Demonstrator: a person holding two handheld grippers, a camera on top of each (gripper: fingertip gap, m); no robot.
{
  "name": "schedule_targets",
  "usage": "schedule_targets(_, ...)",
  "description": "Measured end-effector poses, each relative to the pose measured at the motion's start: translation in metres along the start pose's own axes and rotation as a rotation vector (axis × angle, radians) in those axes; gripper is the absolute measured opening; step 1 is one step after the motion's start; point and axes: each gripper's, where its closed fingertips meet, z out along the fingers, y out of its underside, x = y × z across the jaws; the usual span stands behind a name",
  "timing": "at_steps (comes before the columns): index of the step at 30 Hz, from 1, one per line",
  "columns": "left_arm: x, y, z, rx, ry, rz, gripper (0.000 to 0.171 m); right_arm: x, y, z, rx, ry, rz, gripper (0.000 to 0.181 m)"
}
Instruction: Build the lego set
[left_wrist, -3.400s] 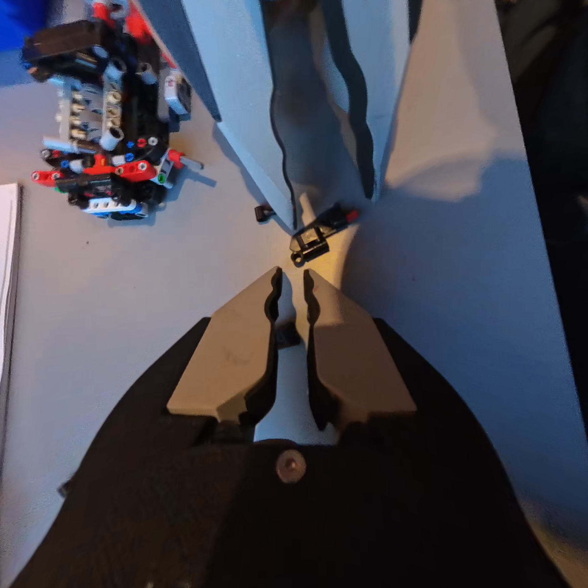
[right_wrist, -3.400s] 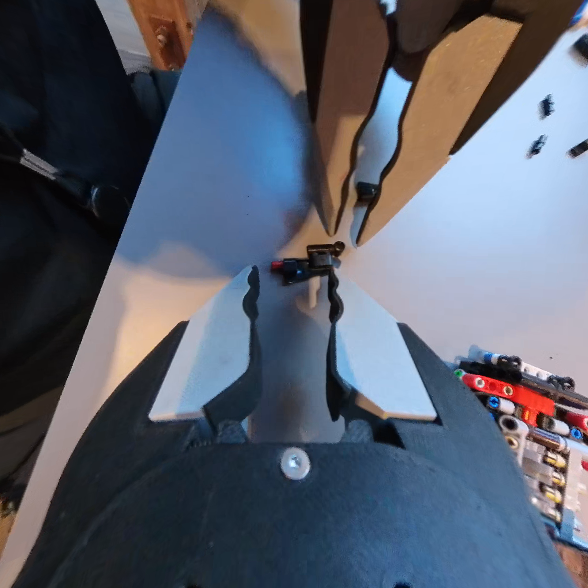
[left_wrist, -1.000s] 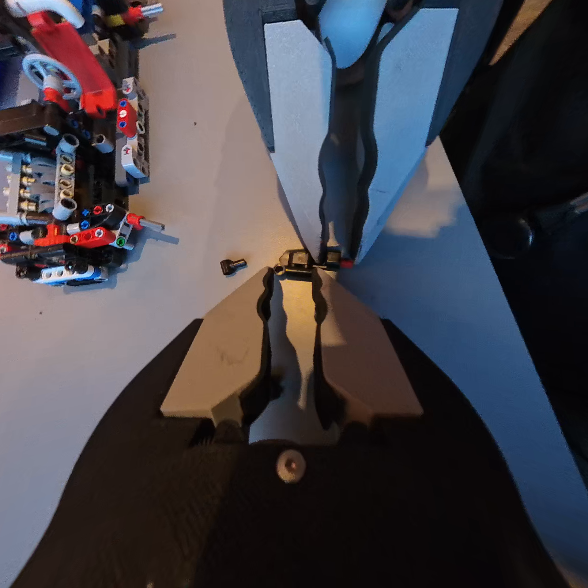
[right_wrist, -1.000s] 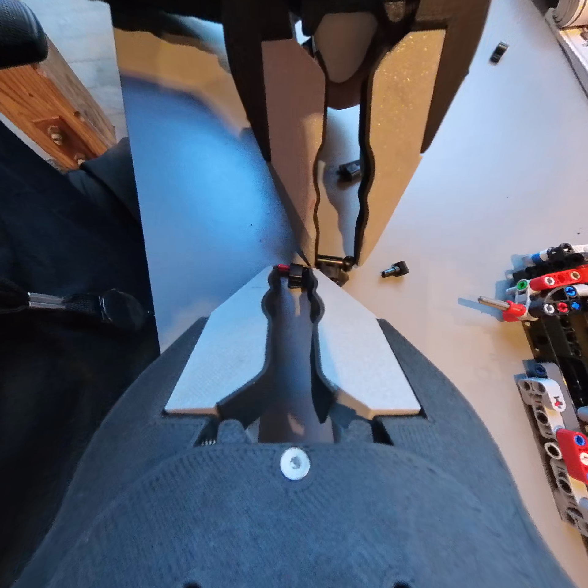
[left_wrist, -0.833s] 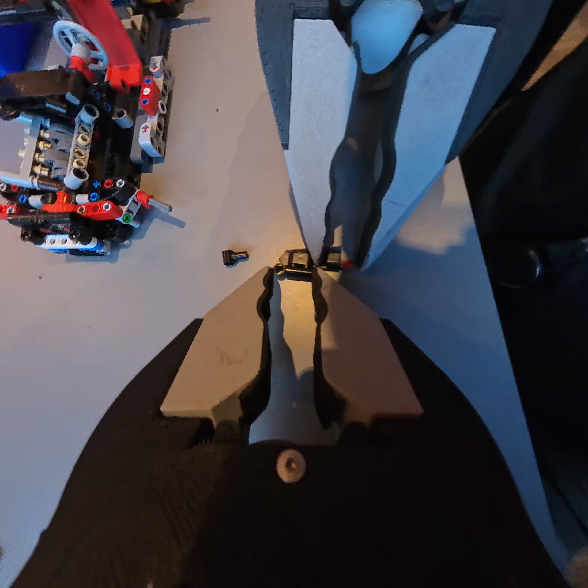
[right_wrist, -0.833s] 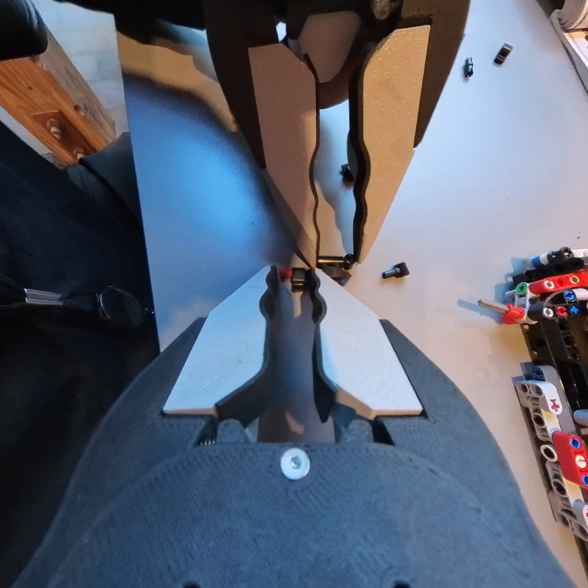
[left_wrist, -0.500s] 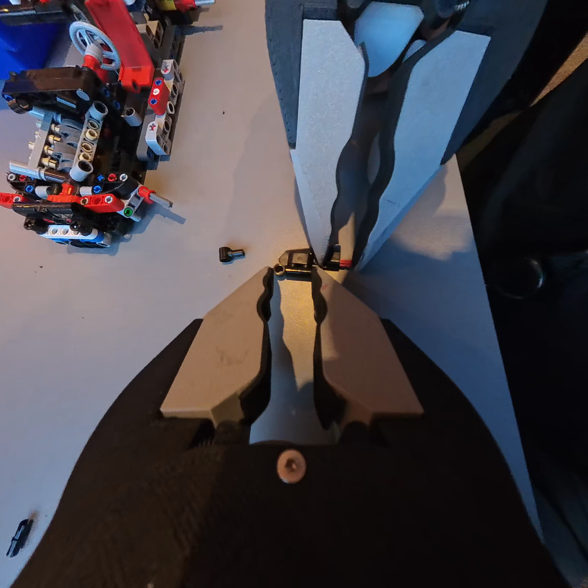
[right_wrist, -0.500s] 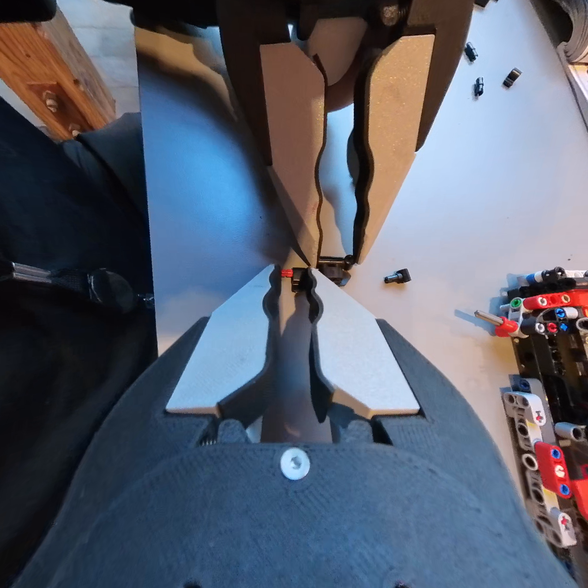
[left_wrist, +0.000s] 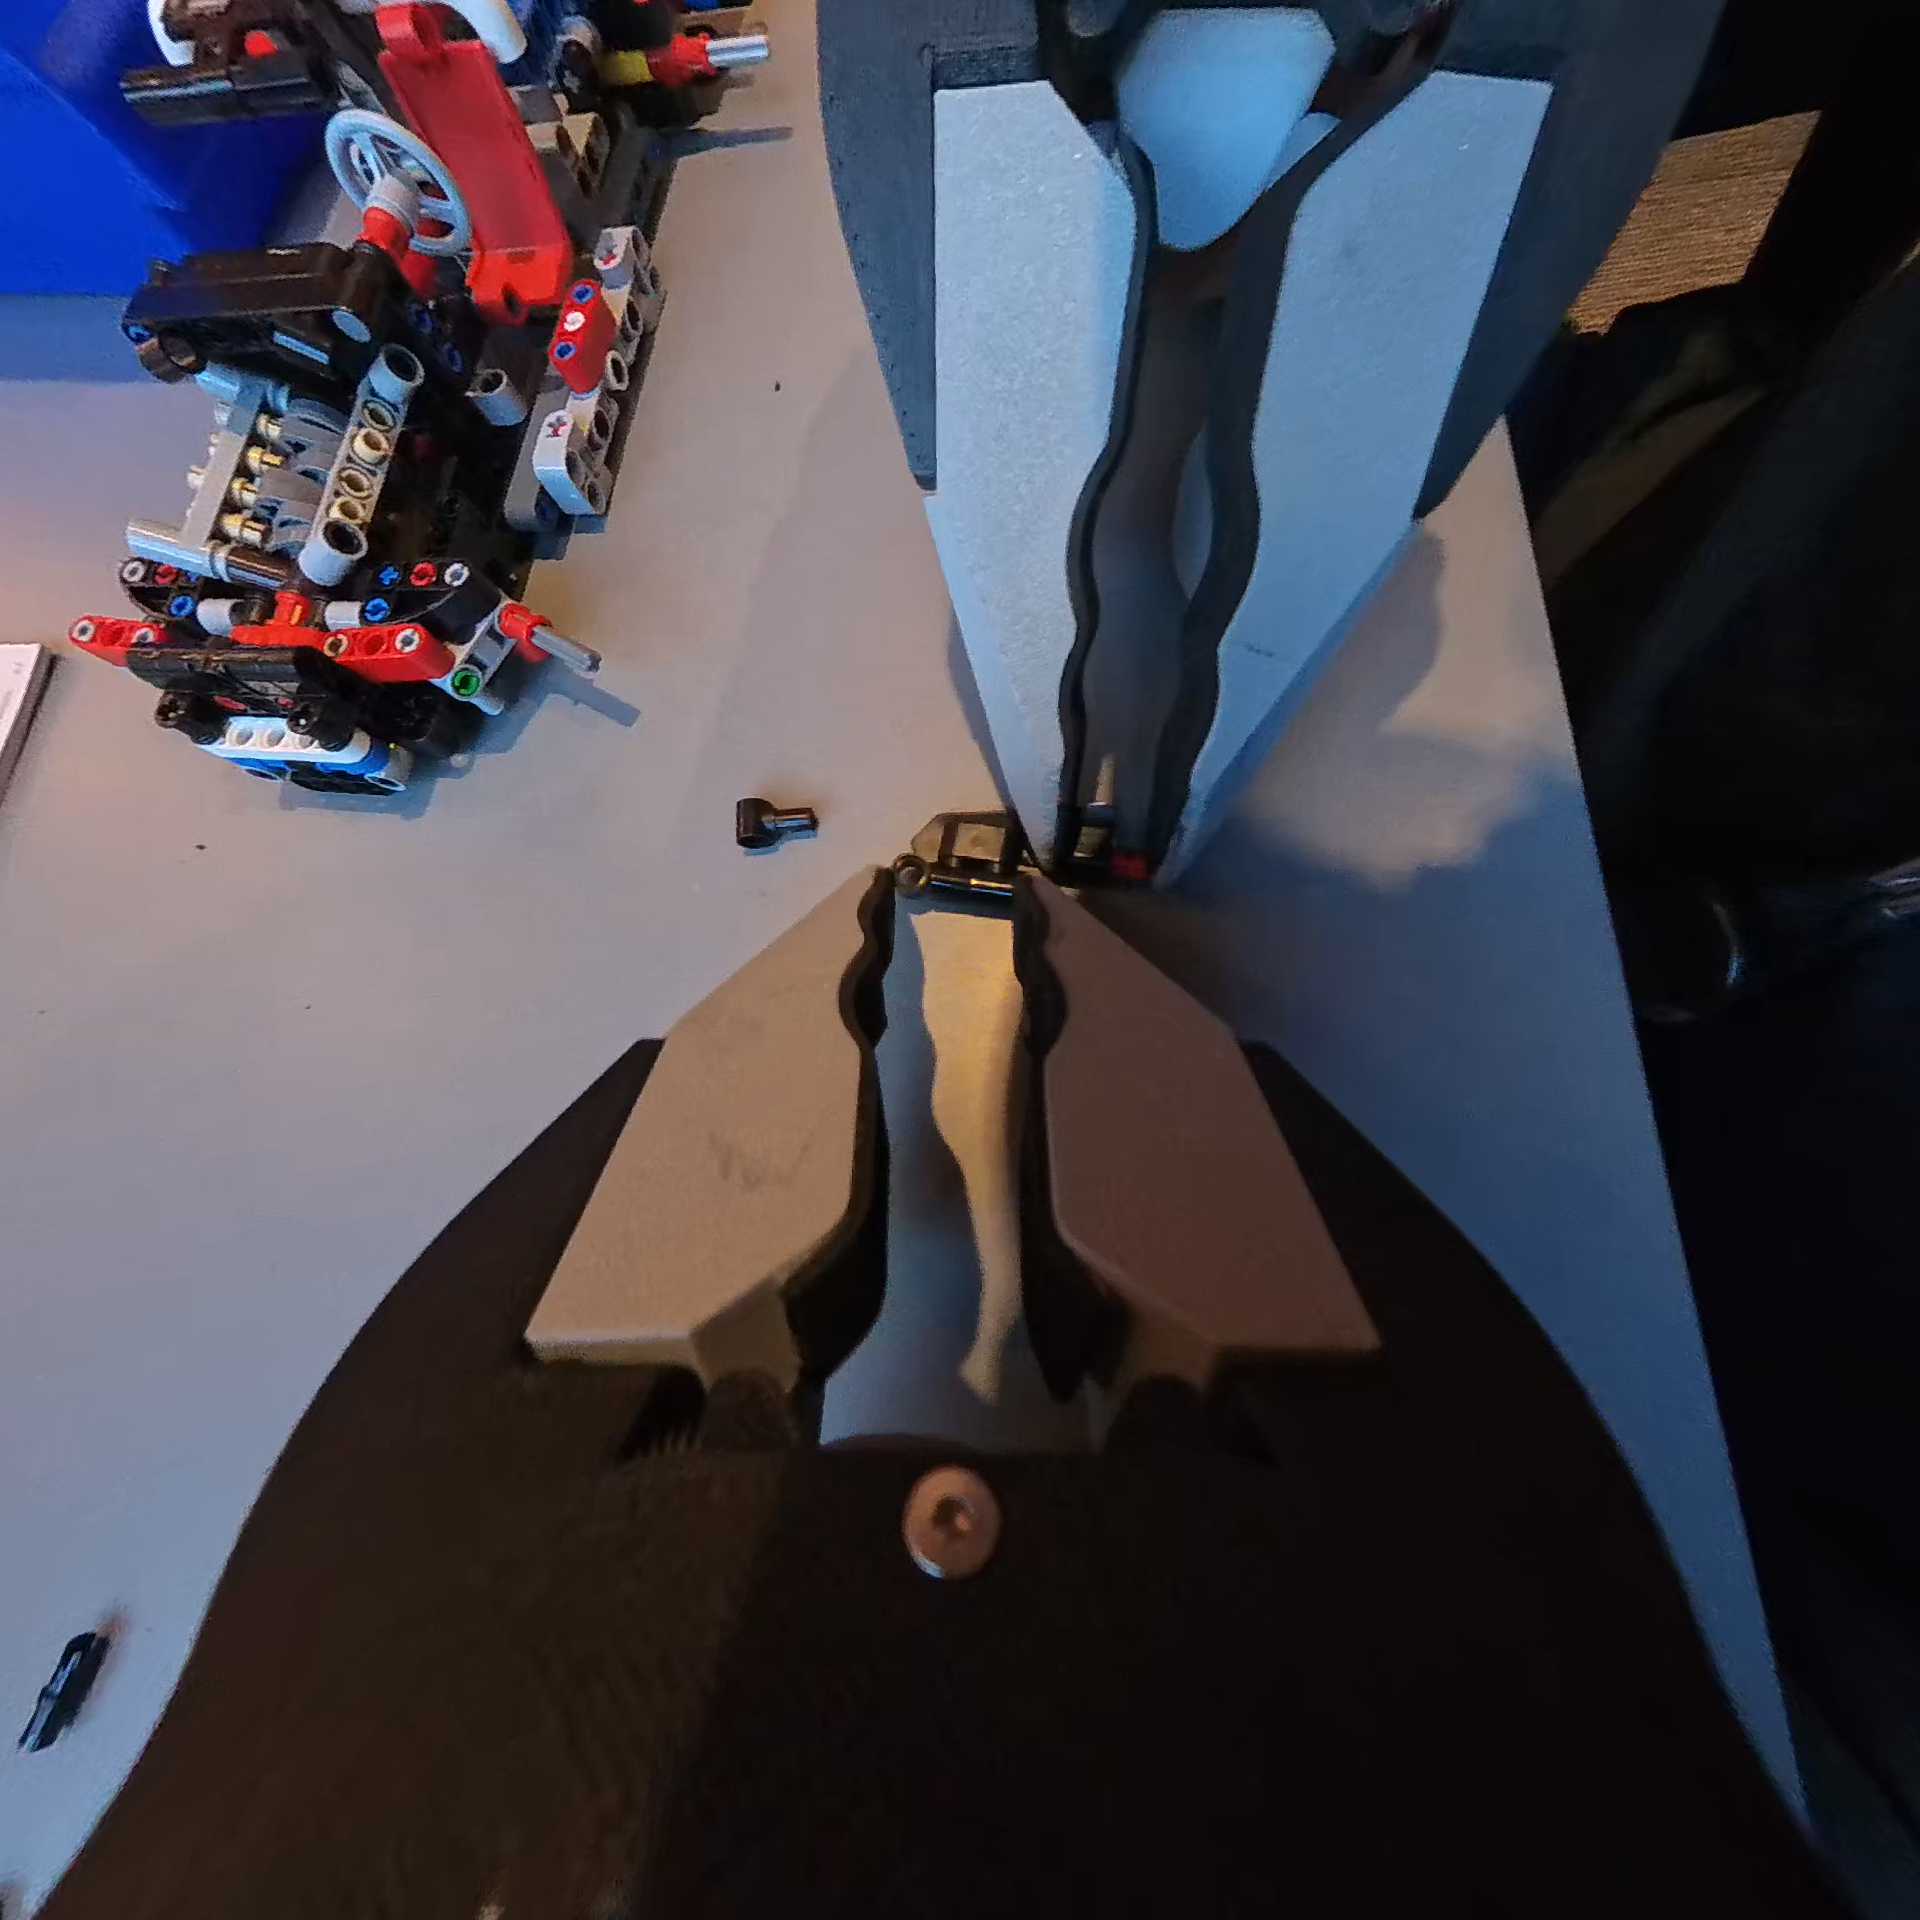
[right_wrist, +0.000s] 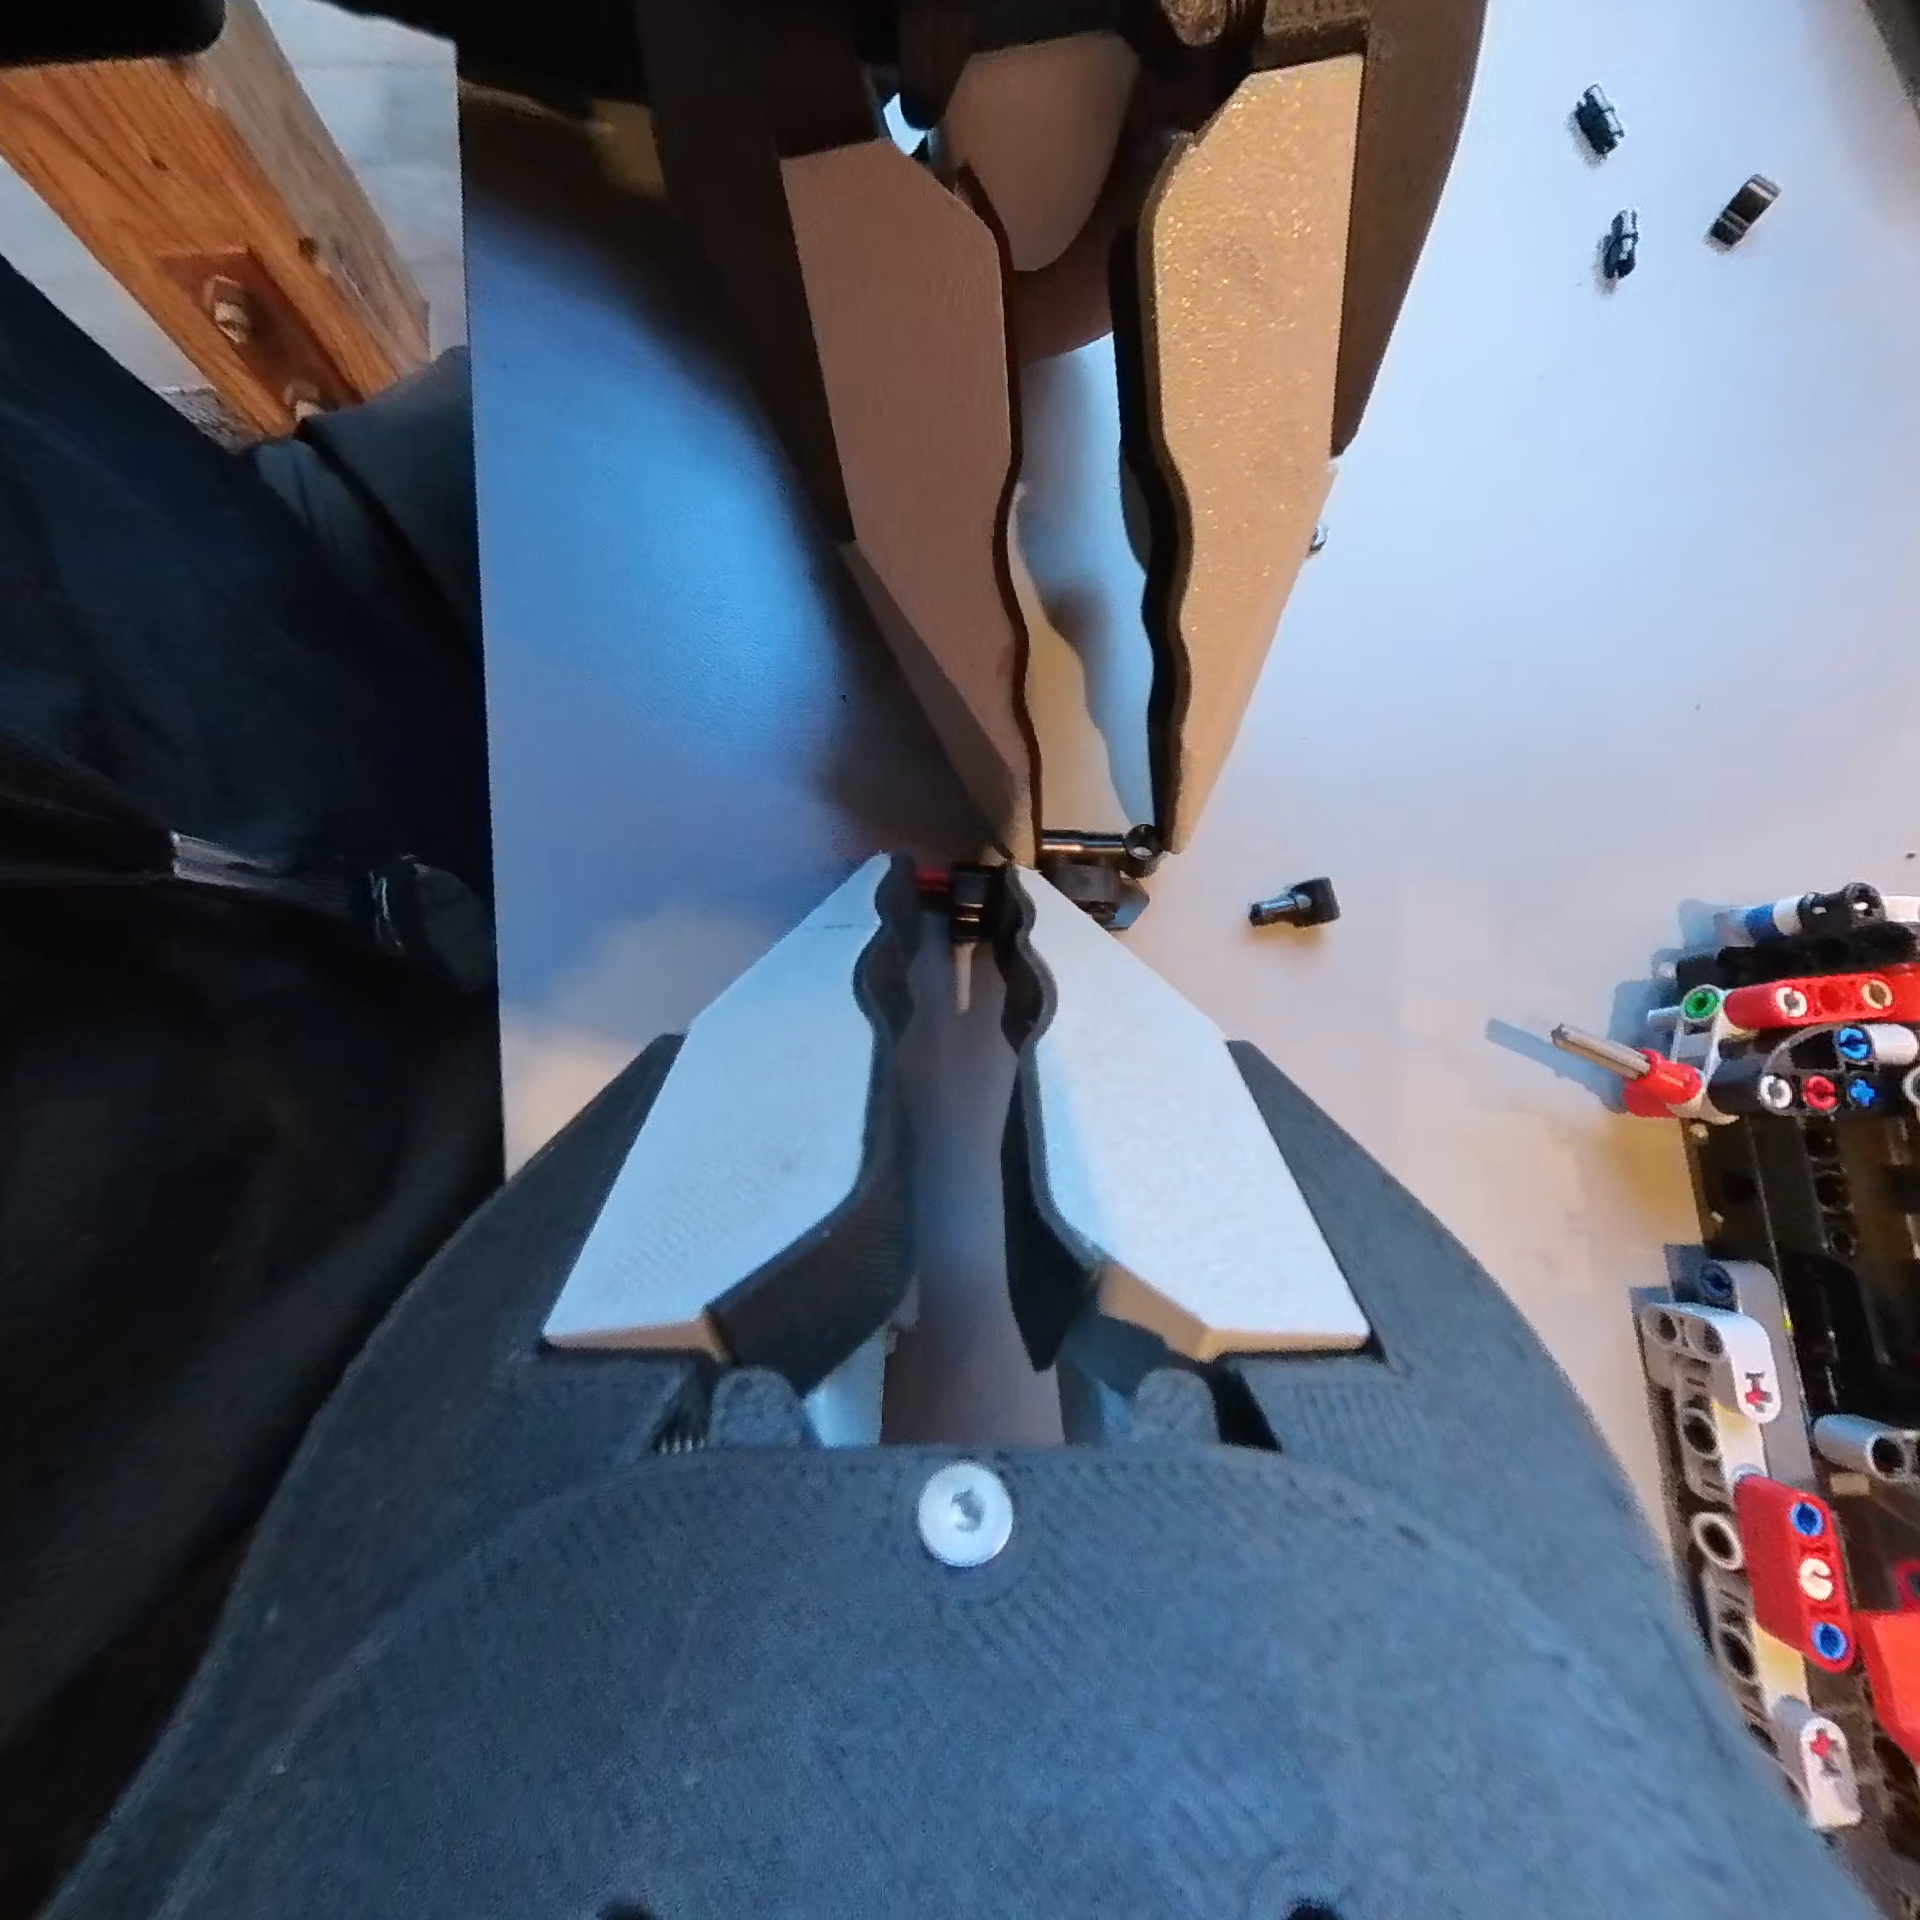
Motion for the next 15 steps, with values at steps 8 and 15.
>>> schedule_targets(8,-0.0002,-0.0001,-0.0002,0.000,-0.021,-0.004,0.019,-0.0004,0.0001,0.0001,-0.004,0.001,-0.010,0.012)
schedule_targets(15,-0.0006,-0.0002,-0.0004,0.001,-0.020,-0.019,0.018,-0.0006,-0.0010,0.0004,0.005,-0.008,0.021,0.012)
